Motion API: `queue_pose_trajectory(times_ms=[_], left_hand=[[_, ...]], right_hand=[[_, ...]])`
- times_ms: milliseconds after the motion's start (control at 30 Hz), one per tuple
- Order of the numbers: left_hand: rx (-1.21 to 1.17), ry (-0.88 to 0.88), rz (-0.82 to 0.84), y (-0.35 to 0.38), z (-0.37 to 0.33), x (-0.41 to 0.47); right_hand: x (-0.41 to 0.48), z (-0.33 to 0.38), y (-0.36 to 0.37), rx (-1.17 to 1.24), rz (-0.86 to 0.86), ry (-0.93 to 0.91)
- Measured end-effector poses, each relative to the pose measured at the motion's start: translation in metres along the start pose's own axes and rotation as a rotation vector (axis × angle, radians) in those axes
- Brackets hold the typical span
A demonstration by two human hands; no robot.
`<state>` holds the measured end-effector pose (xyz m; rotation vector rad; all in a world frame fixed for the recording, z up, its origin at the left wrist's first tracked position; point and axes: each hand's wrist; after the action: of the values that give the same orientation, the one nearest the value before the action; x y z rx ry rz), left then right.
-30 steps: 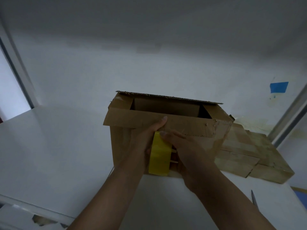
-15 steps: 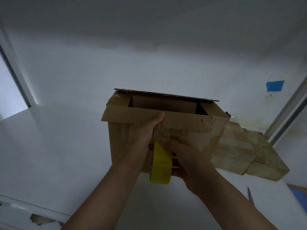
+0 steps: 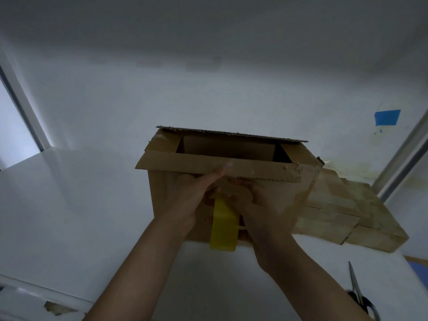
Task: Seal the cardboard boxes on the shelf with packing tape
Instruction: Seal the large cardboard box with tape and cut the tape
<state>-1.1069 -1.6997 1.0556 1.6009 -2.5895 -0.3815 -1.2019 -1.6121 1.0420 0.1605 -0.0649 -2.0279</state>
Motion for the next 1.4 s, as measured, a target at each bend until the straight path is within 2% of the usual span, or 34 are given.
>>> queue_pose_trajectory(times_ms=[67, 100, 167, 233, 300, 367, 500, 567, 733, 1000, 1167, 1300, 1400], left_hand=[[0.084, -0.020, 0.078, -0.008, -0.006, -0.006], [0.187, -0.015, 0.123, -0.013, -0.011, -0.012], [0.499, 0.064, 0.114, -0.026, -0.017, -0.018], [0.684, 0.263, -0.038, -0.034, -0.024, -0.026], [0.673, 0.559, -0.187, -0.032, -0.035, -0.029], [0.775, 0.737, -0.155, -0.025, -0.046, -0.021], [1.111, 0.627, 0.173, -0.014, -0.049, 0.012], [1.232, 0.595, 0.249, -0.012, -0.047, 0.021], [1.277, 0.683, 0.270, -0.013, -0.053, 0.030], [1.380, 0.755, 0.256, -0.009, -0.065, 0.048], [1.410, 0.856, 0.205, -0.010, -0.061, 0.061], [1.438, 0.877, 0.166, -0.008, -0.063, 0.063], [1.467, 0.930, 0.164, -0.009, -0.064, 0.066]], right_hand=[[0.001, 0.001, -0.002, -0.014, -0.009, -0.016], [0.002, 0.002, -0.003, -0.022, -0.009, -0.020], [0.003, 0.004, -0.004, -0.006, 0.004, -0.019], [0.004, 0.005, -0.006, 0.016, 0.027, -0.006], [0.004, 0.007, -0.006, 0.047, 0.052, 0.001], [0.004, 0.009, -0.007, 0.051, 0.073, -0.011], [0.007, 0.011, -0.007, 0.035, 0.050, -0.044], [0.009, 0.012, -0.008, 0.007, 0.045, -0.056], [0.007, 0.017, -0.009, 0.093, 0.101, -0.064], [0.011, 0.011, -0.001, 0.106, 0.034, -0.099], [0.010, 0.018, 0.002, 0.153, 0.156, -0.129], [0.012, 0.000, 0.010, -0.014, -0.025, -0.239], [0.012, -0.003, 0.011, -0.103, -0.123, -0.180]])
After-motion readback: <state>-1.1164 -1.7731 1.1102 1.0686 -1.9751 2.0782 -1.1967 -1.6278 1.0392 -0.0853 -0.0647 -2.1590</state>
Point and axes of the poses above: each hand's wrist, its own x-axis towards the middle knuckle, its own y-axis out of the palm, z = x × y, and after that the axes turned 2 degrees about -x, right-handed
